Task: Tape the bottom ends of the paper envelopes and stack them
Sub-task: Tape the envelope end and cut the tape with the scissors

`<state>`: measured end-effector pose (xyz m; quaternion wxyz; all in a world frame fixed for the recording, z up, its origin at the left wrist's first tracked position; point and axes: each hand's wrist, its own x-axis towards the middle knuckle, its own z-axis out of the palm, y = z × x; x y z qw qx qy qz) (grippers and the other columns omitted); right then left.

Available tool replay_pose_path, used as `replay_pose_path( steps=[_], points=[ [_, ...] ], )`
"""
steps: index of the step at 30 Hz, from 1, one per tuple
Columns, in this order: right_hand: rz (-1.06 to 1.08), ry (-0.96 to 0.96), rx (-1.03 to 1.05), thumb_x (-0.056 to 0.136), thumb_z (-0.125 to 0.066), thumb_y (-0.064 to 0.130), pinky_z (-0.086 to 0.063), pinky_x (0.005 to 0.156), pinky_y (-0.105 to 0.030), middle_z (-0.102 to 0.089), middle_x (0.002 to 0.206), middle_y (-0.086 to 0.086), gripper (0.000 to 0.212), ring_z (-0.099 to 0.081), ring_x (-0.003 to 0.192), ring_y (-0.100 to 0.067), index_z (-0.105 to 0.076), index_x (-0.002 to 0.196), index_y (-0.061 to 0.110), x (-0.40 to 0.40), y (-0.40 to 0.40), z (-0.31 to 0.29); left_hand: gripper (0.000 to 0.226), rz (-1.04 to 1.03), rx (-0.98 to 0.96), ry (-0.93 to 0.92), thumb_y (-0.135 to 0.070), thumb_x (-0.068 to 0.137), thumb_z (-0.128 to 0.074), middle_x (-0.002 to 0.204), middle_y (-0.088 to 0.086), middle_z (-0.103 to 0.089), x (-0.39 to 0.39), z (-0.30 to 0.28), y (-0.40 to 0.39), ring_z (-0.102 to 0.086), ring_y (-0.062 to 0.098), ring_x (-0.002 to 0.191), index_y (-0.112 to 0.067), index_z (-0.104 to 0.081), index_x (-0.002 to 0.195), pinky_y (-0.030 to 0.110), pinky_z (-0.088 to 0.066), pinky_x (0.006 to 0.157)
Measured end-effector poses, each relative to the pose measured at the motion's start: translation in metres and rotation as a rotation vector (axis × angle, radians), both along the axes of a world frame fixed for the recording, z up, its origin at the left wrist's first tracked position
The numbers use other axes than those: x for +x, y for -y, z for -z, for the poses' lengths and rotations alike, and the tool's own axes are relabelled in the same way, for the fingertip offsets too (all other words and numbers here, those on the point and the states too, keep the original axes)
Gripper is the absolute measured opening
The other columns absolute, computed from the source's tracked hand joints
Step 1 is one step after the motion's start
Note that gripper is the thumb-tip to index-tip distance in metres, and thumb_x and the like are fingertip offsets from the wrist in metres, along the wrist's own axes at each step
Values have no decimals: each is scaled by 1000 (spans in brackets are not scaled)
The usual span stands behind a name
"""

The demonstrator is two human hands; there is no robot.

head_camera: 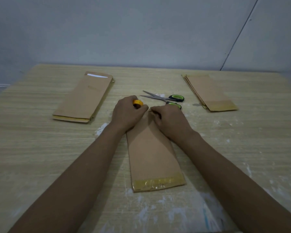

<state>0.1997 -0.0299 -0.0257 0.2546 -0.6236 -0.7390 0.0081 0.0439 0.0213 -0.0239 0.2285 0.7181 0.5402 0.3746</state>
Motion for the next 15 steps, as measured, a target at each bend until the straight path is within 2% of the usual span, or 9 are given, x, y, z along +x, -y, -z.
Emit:
replay_pose_path(
  steps=[4,8,13,15],
  points=[
    [15,26,-7,89,-36,33,-45,73,-36,-72,97,-14,49,-61,91,-32,-72,118,16,-3,0,0,30,-5,2,-19,-32,76,-73,63,3,-52,1,2,-1,-52,24,68,-10,-54,68,32,-32,55],
    [53,109,-33,98,-46,25,-35,69,-32,-69,99,-14,33,-58,98,-31,-69,120,18,-4,0,1,27,5,7,-29,-25,71,-75,65,7,-55,1,0,-1,-54,25,69,-7,-55,68,34,-36,58],
    [84,200,-44,100,-41,18,-41,72,-35,-68,103,-10,31,-59,100,-29,-66,118,16,-12,4,-1,24,14,13,-40,-19,71,-76,69,11,-59,1,-2,1,-53,23,69,-4,-57,68,35,-38,60],
    [87,208,-39,100,-40,16,-41,72,-36,-67,103,-10,30,-59,100,-29,-65,117,15,-13,5,-1,24,16,10,-23,-18,71,-76,68,10,-58,0,-3,1,-51,21,68,-4,-57,67,28,-36,57]
  ],
)
